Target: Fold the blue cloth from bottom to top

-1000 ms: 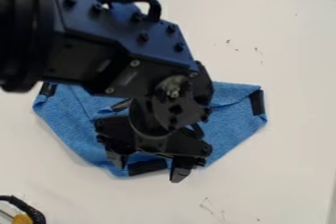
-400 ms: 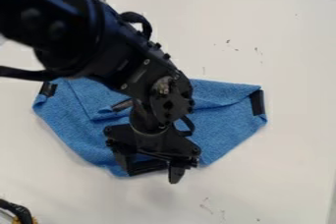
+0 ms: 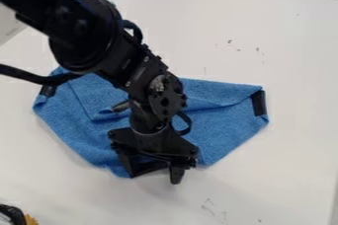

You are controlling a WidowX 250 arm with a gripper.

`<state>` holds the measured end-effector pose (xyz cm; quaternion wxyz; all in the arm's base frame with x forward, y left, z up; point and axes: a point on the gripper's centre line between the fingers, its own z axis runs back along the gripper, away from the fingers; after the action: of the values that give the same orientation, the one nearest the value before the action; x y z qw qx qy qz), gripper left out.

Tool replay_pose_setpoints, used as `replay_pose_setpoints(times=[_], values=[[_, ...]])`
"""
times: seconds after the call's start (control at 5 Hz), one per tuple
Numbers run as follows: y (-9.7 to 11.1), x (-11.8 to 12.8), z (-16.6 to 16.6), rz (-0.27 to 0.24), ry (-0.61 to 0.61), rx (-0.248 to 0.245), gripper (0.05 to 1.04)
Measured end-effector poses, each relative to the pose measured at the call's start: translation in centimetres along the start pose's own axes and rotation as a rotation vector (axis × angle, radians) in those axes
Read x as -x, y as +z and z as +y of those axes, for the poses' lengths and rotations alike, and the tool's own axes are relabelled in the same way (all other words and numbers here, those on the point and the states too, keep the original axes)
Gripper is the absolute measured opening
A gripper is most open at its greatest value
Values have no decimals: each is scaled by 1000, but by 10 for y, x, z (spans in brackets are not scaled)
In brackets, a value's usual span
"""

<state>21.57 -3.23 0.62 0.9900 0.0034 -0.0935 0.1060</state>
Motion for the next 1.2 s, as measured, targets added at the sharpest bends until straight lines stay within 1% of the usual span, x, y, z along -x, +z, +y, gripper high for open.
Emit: replay_pose_setpoints(times=[0.2,0.4,0.6,0.8,1.0,1.2], values=[[-3,-2,0,-2,9,23,961],[-6,-3,3,4,28,29,751],[-6,-4,2,-1,30,33,662],[-6,-4,2,-2,26,34,632],[-3,-5,0,13,-10,0,616],[12,-7,-7,34,-48,-57,460]])
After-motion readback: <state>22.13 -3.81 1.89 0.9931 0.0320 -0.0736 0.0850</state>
